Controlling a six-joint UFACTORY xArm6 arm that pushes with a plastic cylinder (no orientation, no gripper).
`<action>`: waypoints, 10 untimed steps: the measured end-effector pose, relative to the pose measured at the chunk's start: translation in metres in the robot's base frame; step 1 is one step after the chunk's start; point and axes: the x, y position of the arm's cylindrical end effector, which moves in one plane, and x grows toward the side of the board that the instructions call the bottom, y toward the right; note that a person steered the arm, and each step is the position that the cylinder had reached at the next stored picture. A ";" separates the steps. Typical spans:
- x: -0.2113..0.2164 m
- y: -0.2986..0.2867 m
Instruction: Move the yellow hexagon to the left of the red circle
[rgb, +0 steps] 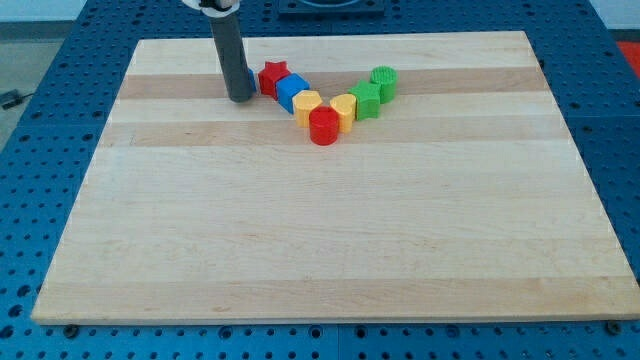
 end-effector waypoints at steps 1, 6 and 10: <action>0.005 -0.030; -0.097 -0.133; -0.128 -0.087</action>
